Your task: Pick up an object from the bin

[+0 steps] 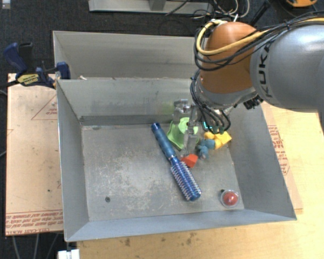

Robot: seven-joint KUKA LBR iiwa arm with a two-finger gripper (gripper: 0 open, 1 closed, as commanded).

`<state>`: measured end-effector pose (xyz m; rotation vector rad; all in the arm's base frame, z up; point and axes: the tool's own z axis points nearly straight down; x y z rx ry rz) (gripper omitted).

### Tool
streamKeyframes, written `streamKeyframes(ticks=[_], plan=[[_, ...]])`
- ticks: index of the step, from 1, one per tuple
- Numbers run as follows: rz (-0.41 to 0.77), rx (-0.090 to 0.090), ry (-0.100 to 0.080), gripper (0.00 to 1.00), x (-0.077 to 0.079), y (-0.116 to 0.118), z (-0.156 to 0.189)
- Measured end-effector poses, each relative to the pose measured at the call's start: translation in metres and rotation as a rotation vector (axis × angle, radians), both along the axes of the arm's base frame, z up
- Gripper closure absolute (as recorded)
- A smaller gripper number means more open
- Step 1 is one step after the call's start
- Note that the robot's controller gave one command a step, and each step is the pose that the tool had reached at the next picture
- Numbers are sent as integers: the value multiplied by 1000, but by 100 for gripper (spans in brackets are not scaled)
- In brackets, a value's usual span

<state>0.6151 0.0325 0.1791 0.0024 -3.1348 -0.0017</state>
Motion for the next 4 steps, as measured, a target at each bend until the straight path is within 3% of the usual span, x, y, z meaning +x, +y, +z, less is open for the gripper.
streamKeyframes(ticks=[1, 2, 3, 4], plan=[[703, -4, -14, 0, 5, 2, -101], [1095, 2, -14, 0, 3, 17, -78], [1323, 3, -11, 0, 15, 10, -77], [1939, 10, -3, 0, 27, 12, -109]])
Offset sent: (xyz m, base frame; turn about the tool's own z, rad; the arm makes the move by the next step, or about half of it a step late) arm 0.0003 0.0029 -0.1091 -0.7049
